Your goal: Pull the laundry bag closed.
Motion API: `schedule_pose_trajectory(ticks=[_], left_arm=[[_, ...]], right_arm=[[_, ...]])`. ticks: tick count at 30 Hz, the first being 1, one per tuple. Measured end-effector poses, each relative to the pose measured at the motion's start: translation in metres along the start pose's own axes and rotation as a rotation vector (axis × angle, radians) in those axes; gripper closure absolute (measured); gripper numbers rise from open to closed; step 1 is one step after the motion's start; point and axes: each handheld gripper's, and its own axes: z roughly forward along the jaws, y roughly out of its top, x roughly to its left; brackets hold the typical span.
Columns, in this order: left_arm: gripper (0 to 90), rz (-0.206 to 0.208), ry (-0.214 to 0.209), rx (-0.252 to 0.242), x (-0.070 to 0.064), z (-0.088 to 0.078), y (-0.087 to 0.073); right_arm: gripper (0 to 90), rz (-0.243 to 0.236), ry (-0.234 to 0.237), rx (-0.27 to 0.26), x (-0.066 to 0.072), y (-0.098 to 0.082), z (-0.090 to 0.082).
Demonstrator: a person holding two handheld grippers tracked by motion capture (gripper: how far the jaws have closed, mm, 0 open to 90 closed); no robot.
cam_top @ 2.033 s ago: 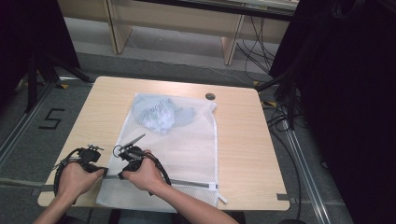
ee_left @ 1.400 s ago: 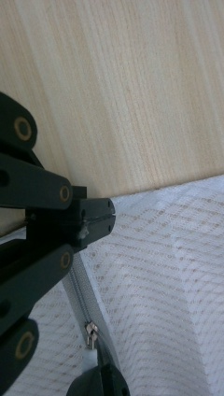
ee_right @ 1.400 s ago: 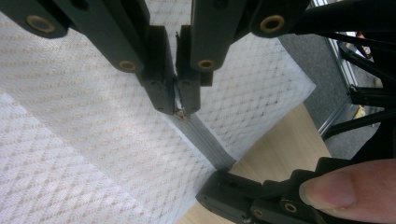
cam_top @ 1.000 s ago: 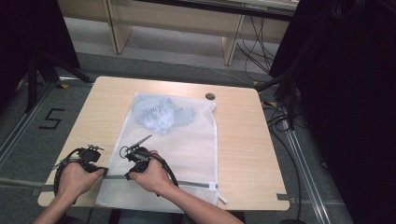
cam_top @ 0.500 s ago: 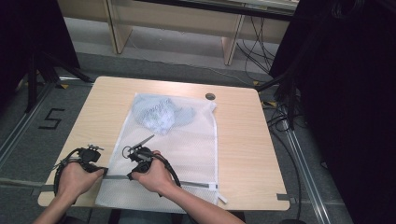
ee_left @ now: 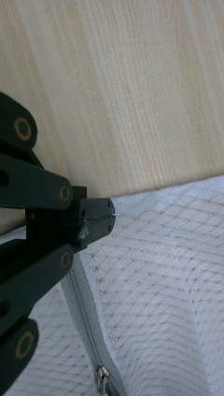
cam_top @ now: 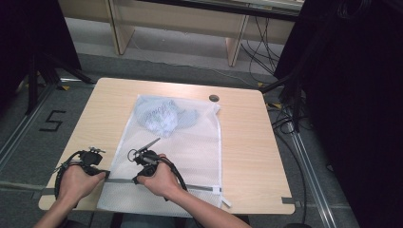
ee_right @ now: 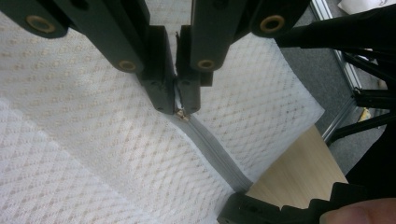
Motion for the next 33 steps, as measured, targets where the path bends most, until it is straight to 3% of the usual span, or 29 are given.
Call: schedule_pose_trajectory(ticks=[5,7,10,11,12,16,17,19,21,22,29,30,33], left_arm=[[89.8,-0.001,0.0,-0.001,0.0,0.0,0.0],[89.8,0.0,0.0,-0.001,0.0,0.0001,0.0],[89.8,0.0,0.0,0.0,0.0,0.0,0.0],[89.8,-0.001,0.0,-0.001,0.0001,0.0,0.0],[89.8,-0.001,0.0,-0.001,0.0002,0.0001,0.0],[89.8,-0.001,0.001,-0.001,0.0,0.0001,0.0001],[89.8,0.0,0.001,0.0,-0.0001,0.0,0.0001],[89.8,-0.001,0.0,-0.001,0.0001,0.0,0.0],[89.8,-0.001,-0.001,-0.001,0.0001,0.0001,0.0],[89.8,-0.001,0.0,-0.001,0.0001,0.0001,0.0],[89.8,0.0,0.0,-0.001,0.0,0.0,0.0],[89.8,0.001,0.001,0.001,-0.0001,0.0,0.0001],[89.8,0.001,0.004,0.002,-0.0002,-0.0001,0.0001]], right_arm=[[87.1,-0.039,-0.015,-0.02,-0.0043,-0.0013,-0.0009],[87.1,-0.001,-0.007,-0.018,-0.0028,-0.0021,-0.0015],[87.0,0.001,-0.011,-0.019,-0.0025,-0.0023,-0.0018],[87.1,-0.044,-0.014,-0.031,-0.005,-0.0021,-0.0019],[87.1,-0.005,-0.016,-0.019,-0.003,-0.0029,-0.0028],[87.1,-0.001,-0.019,-0.008,-0.0034,-0.0031,-0.0051],[87.1,-0.046,-0.014,-0.022,-0.0061,-0.0027,-0.0048],[87.1,-0.023,-0.019,-0.018,-0.0042,-0.0032,-0.0055],[87.1,-0.033,-0.023,-0.021,-0.0046,-0.0032,-0.0058],[87.1,0.008,-0.014,-0.012,-0.0025,-0.0036,-0.0071],[87.1,-0.007,-0.032,-0.005,-0.0039,-0.0029,-0.0072],[87.1,0.02,-0.031,0.005,-0.0026,-0.0031,-0.0079],[87.1,0.029,-0.031,0.001,-0.0041,-0.0038,-0.0079]])
